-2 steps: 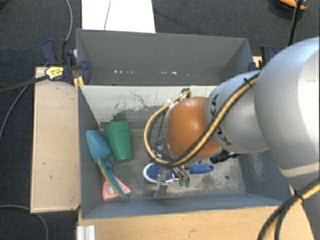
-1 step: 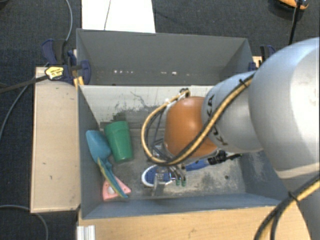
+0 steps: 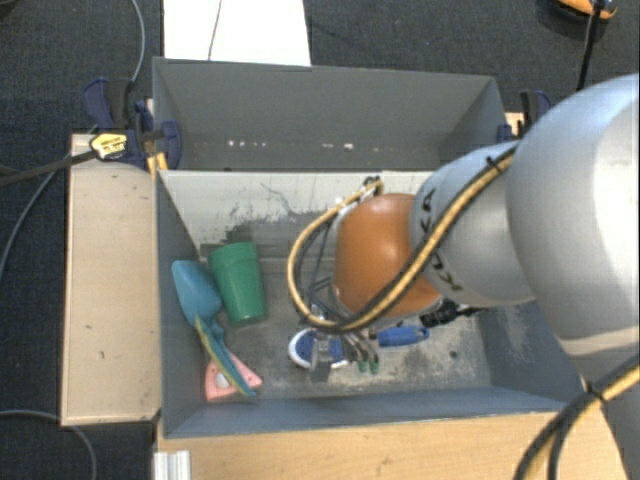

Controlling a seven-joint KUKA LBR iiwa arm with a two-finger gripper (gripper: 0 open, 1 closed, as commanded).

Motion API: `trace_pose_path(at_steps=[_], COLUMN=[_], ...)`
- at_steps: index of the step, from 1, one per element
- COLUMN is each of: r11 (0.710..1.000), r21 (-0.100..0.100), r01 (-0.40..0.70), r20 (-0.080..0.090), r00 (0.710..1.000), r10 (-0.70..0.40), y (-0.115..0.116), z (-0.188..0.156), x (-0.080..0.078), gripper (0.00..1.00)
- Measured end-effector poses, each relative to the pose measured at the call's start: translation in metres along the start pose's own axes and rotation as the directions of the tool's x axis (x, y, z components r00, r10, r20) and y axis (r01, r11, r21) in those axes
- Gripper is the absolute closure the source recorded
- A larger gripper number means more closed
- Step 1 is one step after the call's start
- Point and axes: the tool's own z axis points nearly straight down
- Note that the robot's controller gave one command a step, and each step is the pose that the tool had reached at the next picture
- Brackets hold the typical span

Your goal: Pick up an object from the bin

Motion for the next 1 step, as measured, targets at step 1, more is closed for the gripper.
trace_pose_path(at_steps=[1], r11=[1.000], r21=[0.000], r01=[0.000], r20=[0.000], r00=[1.000], r10=[0.000], y=[0.0000], z=[0.0000], x=[0.0000], gripper=[1.00])
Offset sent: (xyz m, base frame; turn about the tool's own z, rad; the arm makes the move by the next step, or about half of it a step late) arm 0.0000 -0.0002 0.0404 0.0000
